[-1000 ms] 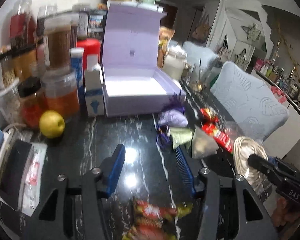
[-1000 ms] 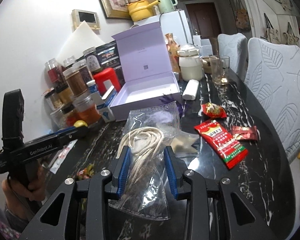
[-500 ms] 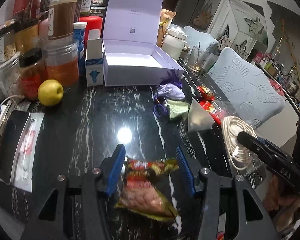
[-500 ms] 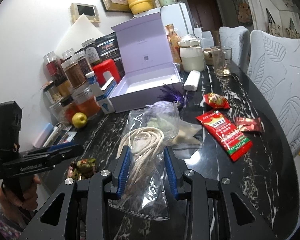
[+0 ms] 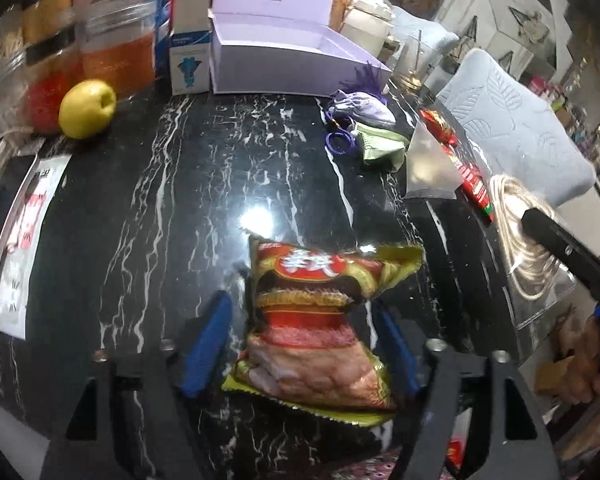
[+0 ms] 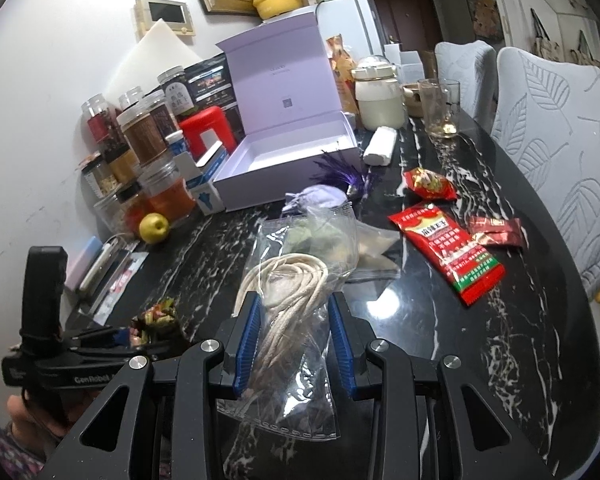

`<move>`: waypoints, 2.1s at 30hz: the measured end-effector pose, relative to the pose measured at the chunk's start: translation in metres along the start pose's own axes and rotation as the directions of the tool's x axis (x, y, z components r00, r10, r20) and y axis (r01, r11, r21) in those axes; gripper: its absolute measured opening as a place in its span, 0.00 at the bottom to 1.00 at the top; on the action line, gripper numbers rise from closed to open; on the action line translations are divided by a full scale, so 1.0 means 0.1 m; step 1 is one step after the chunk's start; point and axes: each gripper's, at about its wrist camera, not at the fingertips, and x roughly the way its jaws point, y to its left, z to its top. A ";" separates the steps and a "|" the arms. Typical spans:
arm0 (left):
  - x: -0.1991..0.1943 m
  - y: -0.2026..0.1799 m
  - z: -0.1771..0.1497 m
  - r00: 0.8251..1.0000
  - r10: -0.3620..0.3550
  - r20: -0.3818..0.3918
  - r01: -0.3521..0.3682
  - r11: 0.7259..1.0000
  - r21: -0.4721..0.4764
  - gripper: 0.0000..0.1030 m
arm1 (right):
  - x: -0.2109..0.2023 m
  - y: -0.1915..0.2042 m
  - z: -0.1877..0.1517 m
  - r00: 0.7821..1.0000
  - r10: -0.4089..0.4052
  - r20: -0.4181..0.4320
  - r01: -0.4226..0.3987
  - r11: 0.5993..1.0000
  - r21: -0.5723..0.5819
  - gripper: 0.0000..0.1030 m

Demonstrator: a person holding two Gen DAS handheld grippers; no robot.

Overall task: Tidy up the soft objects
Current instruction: 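Lift the snack wrapper with the left tool while the right tool keeps holding the string bag, then carry the snack wrapper in the left tool and string bag in the right tool toward the lavender box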

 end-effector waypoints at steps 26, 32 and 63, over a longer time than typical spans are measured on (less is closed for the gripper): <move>-0.07 -0.12 0.30 0.990 0.065 0.123 -0.074 0.995 0.073 0.42 | 0.27 -0.13 -0.02 0.998 0.039 -0.054 -0.037 0.999 0.033 0.33; -0.19 -0.11 0.47 0.982 0.062 0.178 -0.078 0.994 0.082 0.42 | 0.33 -0.06 0.05 0.995 0.079 -0.054 -0.077 0.996 0.035 0.33; -0.61 -0.22 1.84 0.876 0.000 0.482 -0.076 0.988 0.138 0.42 | 0.45 0.16 1.46 0.983 0.135 0.121 -0.132 0.991 -0.034 0.33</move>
